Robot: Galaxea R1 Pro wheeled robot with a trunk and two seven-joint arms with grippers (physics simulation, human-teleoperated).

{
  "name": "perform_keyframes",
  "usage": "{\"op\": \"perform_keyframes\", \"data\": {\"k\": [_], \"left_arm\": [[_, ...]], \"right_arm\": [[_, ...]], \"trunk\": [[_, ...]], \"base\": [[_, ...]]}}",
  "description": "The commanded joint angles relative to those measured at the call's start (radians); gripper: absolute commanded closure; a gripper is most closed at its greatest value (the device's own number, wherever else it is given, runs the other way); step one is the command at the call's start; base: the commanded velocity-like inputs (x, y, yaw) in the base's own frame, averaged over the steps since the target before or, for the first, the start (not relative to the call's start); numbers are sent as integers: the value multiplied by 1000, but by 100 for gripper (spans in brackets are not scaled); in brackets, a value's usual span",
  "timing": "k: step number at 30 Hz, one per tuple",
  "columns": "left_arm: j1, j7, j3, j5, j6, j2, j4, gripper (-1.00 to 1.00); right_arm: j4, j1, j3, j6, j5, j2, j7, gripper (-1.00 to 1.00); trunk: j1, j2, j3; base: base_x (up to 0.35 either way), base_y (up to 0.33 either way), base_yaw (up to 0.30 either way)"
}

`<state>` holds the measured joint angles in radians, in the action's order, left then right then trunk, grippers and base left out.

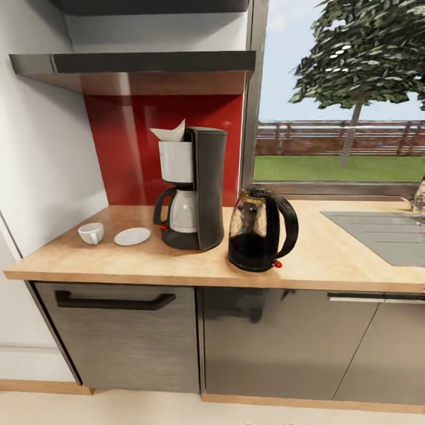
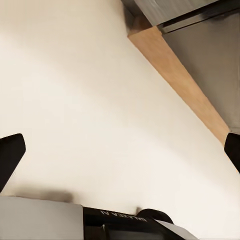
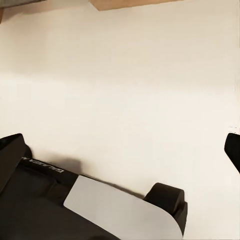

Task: Set up a coffee station on the kitchen countertop: keep the coffee maker on the countertop, move the bottle of coffee from the kitchen shelf to the counter next to the coffee maker, place a paper coffee filter on top of the coffee maker, put the saucer next to the coffee maker with the coffee cup on the saucer, and place the electric kettle next to the coffee maker.

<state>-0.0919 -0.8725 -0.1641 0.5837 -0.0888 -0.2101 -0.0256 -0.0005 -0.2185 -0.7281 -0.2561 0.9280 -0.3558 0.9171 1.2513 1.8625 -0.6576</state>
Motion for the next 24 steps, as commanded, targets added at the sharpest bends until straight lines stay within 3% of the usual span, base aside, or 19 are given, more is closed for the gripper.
{"op": "perform_keyframes", "data": {"k": [1,17,24], "left_arm": [[0,-2,-8,-10,-8,0,1,-100],[0,-2,-8,-10,-8,0,1,-100],[0,-3,-8,-10,-8,0,1,-100]], "right_arm": [[1,-1,-8,-6,5,0,2,-100],[0,-1,-8,-7,5,0,2,-100],[0,-1,-8,-9,5,0,1,-100]], "trunk": [[0,0,-1],[0,0,-1],[0,0,-1]], "base": [[0,226,-203],[0,296,-29],[-31,71,0]]}}
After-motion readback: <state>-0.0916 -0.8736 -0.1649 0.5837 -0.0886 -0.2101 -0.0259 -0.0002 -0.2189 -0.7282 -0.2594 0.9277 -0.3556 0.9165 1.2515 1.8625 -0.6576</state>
